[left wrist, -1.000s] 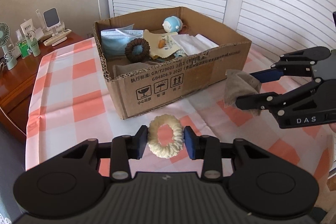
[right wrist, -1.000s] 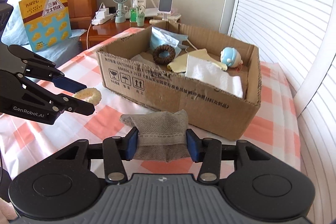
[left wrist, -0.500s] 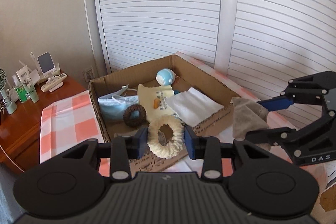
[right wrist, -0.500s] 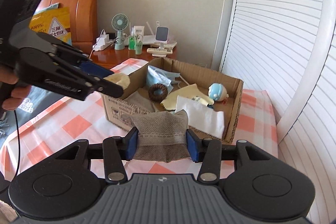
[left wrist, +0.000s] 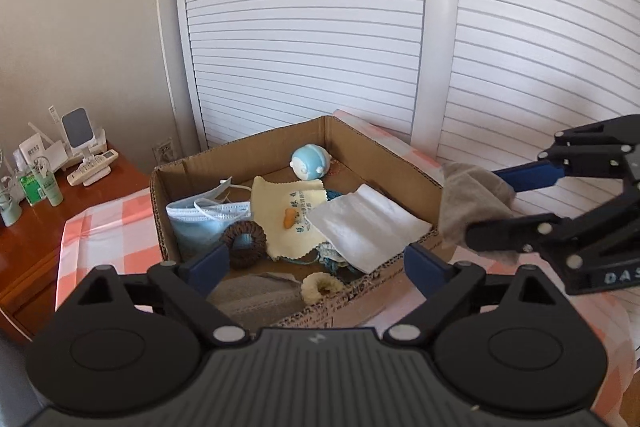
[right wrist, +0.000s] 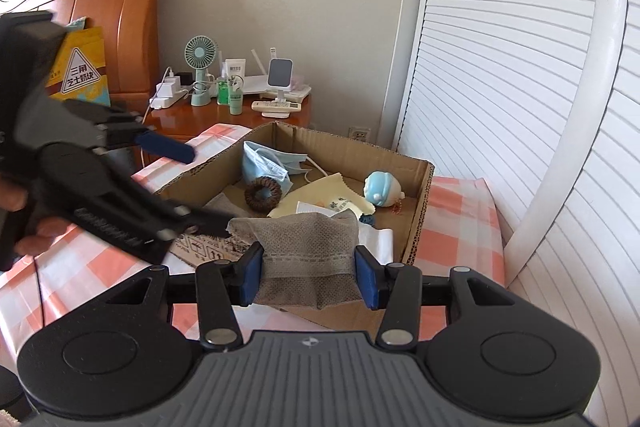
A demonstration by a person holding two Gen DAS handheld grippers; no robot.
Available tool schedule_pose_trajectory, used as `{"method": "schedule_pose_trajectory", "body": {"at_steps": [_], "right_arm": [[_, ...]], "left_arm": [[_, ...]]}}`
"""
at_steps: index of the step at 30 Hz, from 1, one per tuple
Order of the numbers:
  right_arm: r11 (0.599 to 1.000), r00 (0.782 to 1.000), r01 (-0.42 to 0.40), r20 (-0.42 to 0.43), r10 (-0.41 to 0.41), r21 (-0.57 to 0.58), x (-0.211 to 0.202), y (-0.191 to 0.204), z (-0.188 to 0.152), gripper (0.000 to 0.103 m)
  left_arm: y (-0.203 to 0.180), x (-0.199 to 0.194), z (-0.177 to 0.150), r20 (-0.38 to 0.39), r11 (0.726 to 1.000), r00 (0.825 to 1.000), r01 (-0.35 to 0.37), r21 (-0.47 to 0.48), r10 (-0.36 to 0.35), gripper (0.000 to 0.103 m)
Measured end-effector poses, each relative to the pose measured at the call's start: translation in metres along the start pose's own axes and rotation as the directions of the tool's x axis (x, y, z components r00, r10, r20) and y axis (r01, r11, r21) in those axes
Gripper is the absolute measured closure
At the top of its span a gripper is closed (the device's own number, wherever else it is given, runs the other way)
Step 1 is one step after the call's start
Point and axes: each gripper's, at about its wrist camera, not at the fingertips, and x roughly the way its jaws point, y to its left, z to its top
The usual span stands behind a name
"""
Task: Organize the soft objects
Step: 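Open the left gripper over the box while the right gripper drops the grey sachet in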
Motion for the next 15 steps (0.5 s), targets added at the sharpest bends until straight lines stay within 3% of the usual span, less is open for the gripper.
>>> {"method": "schedule_pose_trajectory", "body": {"at_steps": [1,7,15], "right_arm": [[1.000,1.000,0.003,-0.003,-0.003,0.004,0.003,-0.001,0.001,0.050],[0.999,1.000,0.014,-0.017,-0.013,0.045,0.020,-0.006,0.013,0.050],[0.994,0.998,0.038,-0.049,-0.033,0.104,0.058,-0.012,0.044,0.050]], "left_arm": [[0.001,-0.005,-0.003,0.001,1.000,1.000,-0.006,-0.018,0.006,0.000],[-0.005,-0.035,-0.024,0.011,0.994,0.995,-0.103,-0.040,0.103,0.000],[-0.010,-0.056,-0.048,0.016,0.969,0.971,-0.237,-0.071,0.238,0.001]]}}
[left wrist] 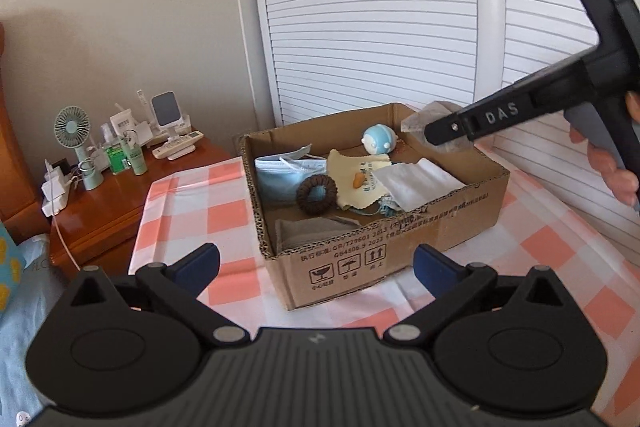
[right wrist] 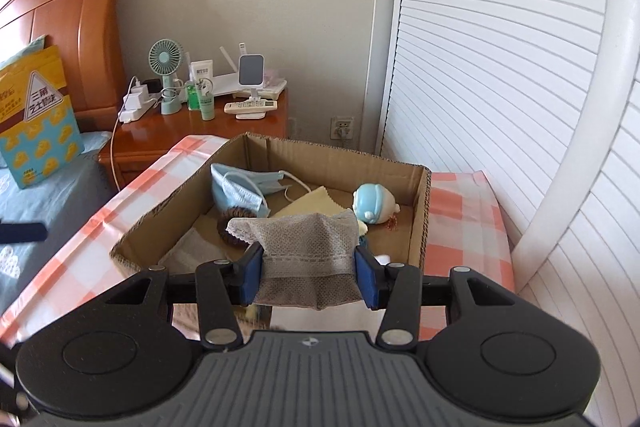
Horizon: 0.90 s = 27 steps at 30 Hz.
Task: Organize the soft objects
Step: 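Open the left gripper over the box while the right gripper drops the grey sachet in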
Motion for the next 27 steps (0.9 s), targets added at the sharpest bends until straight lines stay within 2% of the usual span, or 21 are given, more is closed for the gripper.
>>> {"method": "schedule_pose_trajectory", "body": {"at_steps": [4,12,14,16,17,20,22,27], "right_arm": [[1.000,1.000,0.002,-0.014,-0.002,0.004,0.027,0.003,0.024,0.050],[0.999,0.998,0.031,-0.063,-0.030,0.011,0.092,0.003,0.066,0.050],[1.000,0.998,0.028,-0.063,-0.027,0.009,0.105,0.003,0.073,0.043],[1.000,0.998,0.023,-0.067,-0.022,0.015,0.115,0.001,0.076,0.016],[1.000,0.997,0.019,-0.072,-0.017,0.023,0.118,-0.001,0.076,0.012],[0.999,0.997,0.013,-0.081,-0.011,0.034,0.117,-0.004,0.073,0.011],[0.999,0.996,0.017,-0.086,-0.014,0.042,0.113,-0.005,0.069,0.005],[0.998,0.994,0.030,-0.110,-0.024,0.055,0.090,-0.005,0.060,0.002]], "left_arm": [[0.000,-0.008,-0.004,0.030,0.998,0.998,-0.058,0.017,0.058,0.001],[0.008,-0.013,-0.008,0.041,0.997,0.996,-0.074,-0.024,0.075,0.001],[0.008,-0.012,-0.009,0.037,0.997,0.996,-0.078,-0.028,0.079,0.001],[0.009,-0.010,-0.009,0.030,0.996,0.996,-0.084,-0.033,0.085,0.001],[0.009,-0.009,-0.009,0.027,0.996,0.996,-0.086,-0.032,0.087,0.001],[0.007,-0.007,-0.010,0.023,0.996,0.996,-0.091,-0.026,0.091,0.001],[0.006,-0.007,-0.010,0.022,0.996,0.996,-0.089,-0.025,0.089,0.001],[0.004,-0.007,-0.008,0.002,0.996,0.997,-0.081,-0.043,0.081,0.001]]}}
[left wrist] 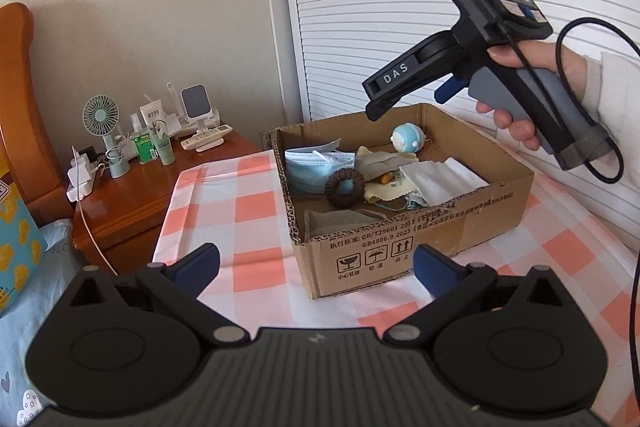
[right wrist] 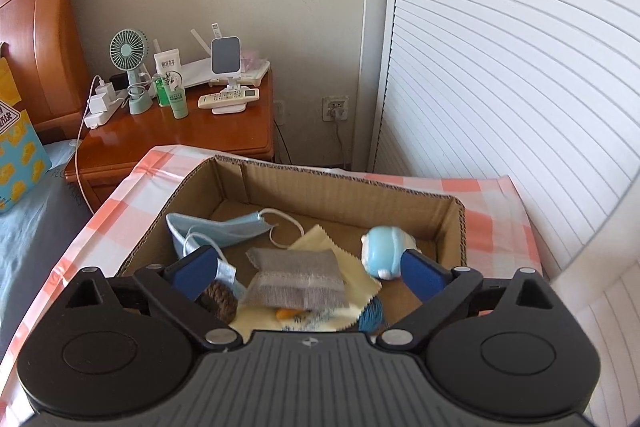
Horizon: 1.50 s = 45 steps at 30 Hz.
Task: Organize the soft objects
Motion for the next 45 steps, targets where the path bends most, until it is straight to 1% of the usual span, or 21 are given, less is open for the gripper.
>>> {"method": "schedule_pose_trajectory", "body": {"at_steps": [3,7,10,13,15,17,21,25,28,37,45], "right_arm": [[1.000,1.000,0.012,-0.007,-0.012,0.017,-0.017,0.001,-0.010,0.000],[0.998,0.999,0.036,-0.019,-0.035,0.049,-0.044,0.005,-0.035,0.000],[0.994,0.995,0.098,-0.040,-0.096,0.057,-0.062,0.011,-0.059,0.000],[0.983,0.984,0.178,-0.038,-0.176,0.046,-0.085,0.017,-0.086,0.000],[0.976,0.978,0.210,-0.027,-0.209,0.056,-0.099,0.019,-0.100,0.000],[0.971,0.975,0.224,-0.026,-0.223,0.081,-0.111,0.019,-0.111,0.000],[0.963,0.972,0.236,-0.015,-0.237,0.127,-0.132,0.019,-0.127,0.000],[0.961,0.974,0.226,-0.010,-0.227,0.157,-0.145,0.019,-0.138,0.000],[0.962,0.975,0.220,-0.006,-0.222,0.162,-0.149,0.020,-0.142,0.000],[0.966,0.980,0.194,0.002,-0.198,0.170,-0.155,0.018,-0.146,0.000],[0.967,0.980,0.194,0.008,-0.198,0.165,-0.159,0.020,-0.148,0.000]], "left_arm": [[-0.001,-0.003,0.000,-0.006,1.000,1.000,-0.001,-0.016,0.001,0.001],[-0.003,0.000,0.000,-0.071,0.999,0.997,-0.009,-0.053,0.005,0.001],[-0.005,-0.001,0.000,-0.110,0.998,0.994,-0.020,-0.062,0.013,0.001],[-0.007,-0.007,0.003,-0.108,0.997,0.994,-0.039,-0.062,0.032,0.001],[-0.008,-0.010,0.006,-0.106,0.997,0.993,-0.051,-0.061,0.044,0.001],[-0.009,-0.012,0.009,-0.114,0.996,0.992,-0.066,-0.064,0.058,0.001],[-0.012,-0.014,0.017,-0.133,0.994,0.988,-0.086,-0.074,0.076,0.001],[-0.017,-0.017,0.023,-0.125,0.993,0.989,-0.089,-0.081,0.078,0.001],[-0.021,-0.018,0.026,-0.124,0.992,0.989,-0.097,-0.084,0.086,0.001],[-0.029,-0.021,0.029,-0.123,0.993,0.989,-0.091,-0.081,0.080,0.001],[-0.031,-0.022,0.029,-0.125,0.992,0.988,-0.097,-0.079,0.087,0.001]]}}
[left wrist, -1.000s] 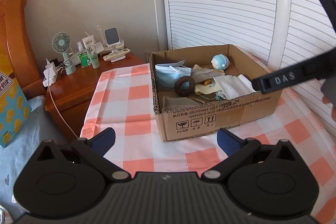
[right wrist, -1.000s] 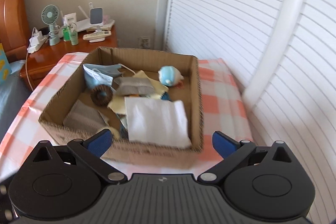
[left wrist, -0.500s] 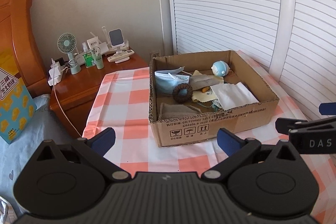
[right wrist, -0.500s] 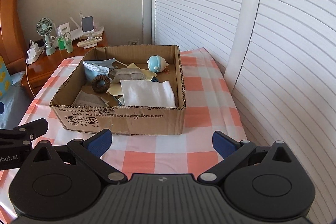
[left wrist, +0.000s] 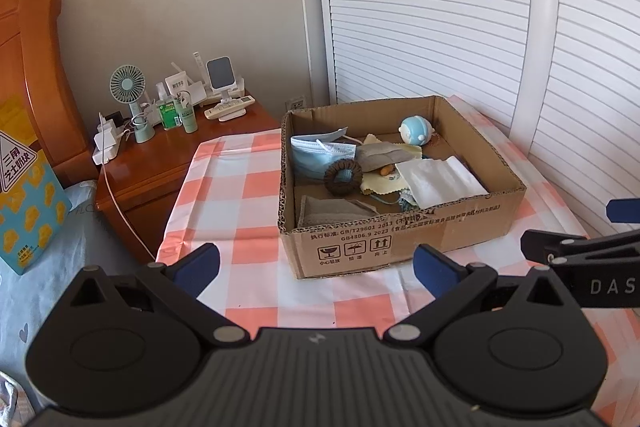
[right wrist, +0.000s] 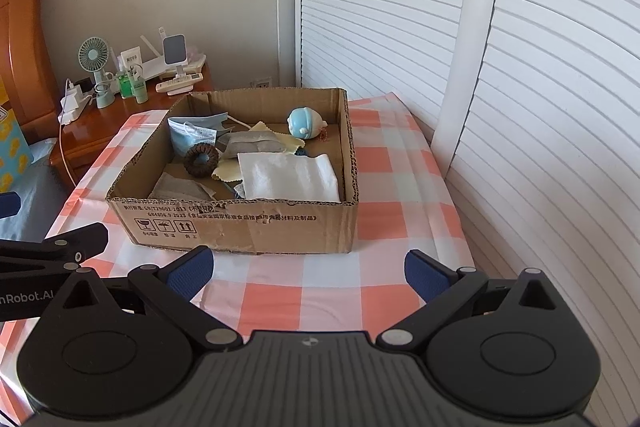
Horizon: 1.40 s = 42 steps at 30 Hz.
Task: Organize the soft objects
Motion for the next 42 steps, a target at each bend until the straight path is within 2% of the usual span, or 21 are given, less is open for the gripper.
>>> {"method": "schedule_pose_trajectory", "body": {"at_steps": [42], "right_arm": [[1.000,1.000,0.014,0.017,-0.014,-0.007,-0.0090,-0.0005,-0.0003,0.000]], "left_arm": [[-0.0007,-0.0031,0.0004,0.007,1.000,1.000,0.003,0.004,-0.003,0.001]]}}
